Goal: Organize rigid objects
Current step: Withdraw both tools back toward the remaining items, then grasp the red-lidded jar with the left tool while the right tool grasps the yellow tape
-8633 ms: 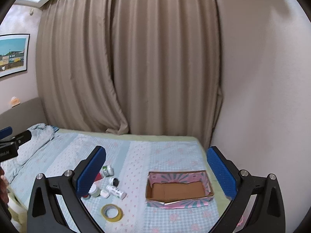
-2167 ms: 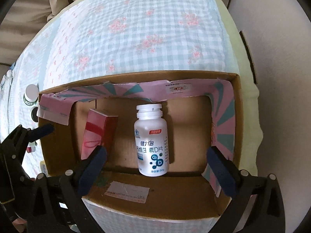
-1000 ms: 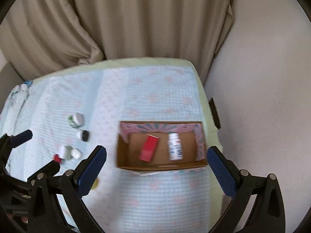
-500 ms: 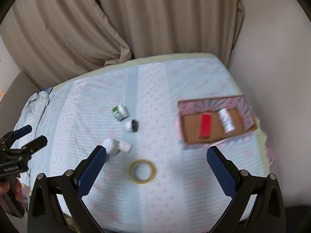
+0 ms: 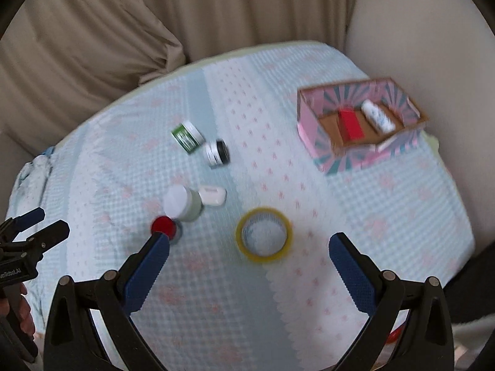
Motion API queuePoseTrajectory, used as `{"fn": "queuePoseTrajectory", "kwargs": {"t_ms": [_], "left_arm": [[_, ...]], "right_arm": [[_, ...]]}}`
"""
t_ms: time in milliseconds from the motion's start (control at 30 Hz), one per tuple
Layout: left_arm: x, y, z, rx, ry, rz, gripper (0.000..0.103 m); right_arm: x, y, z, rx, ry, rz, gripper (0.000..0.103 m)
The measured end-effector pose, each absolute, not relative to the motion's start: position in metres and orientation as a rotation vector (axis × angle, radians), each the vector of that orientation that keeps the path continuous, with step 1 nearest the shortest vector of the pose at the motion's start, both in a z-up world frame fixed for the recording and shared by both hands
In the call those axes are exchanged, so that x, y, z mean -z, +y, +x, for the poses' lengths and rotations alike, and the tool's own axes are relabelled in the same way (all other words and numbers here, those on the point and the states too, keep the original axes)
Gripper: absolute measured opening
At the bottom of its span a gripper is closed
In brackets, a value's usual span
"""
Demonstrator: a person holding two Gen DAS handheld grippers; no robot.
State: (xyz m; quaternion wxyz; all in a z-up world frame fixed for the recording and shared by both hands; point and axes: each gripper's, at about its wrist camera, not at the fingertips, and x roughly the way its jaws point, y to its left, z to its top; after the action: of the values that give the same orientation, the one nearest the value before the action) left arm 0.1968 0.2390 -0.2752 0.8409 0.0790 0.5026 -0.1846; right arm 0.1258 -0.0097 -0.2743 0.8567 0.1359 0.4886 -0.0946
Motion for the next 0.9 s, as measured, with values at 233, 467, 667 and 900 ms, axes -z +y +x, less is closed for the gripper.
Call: {"fn": "queuePoseTrajectory", "kwargs": {"t_ms": [233, 467, 667, 900], "left_arm": [[0.355, 0.228, 0.210, 0.452, 1.087, 0.194, 0.103], [0.428, 0.210, 0.218, 0.482, 1.066, 0.214, 0.100], [0.473, 0.201, 0.226, 0.470, 0.980, 0.265, 0.099], [0.496, 0.196, 0.235, 0.496, 0.942, 0.258, 0.088]], "right_arm": [[0.348, 0.011, 0.130, 0.285, 1.068, 0.313, 0.103], [0.417, 0.015, 0.140, 0.396, 1.062, 0.342, 0.103], [0.462, 0.013, 0.145, 0.463, 1.028, 0.359, 0.103], [0.486, 0.004, 0.154, 0.516, 0.982, 0.340, 0.103]]}}
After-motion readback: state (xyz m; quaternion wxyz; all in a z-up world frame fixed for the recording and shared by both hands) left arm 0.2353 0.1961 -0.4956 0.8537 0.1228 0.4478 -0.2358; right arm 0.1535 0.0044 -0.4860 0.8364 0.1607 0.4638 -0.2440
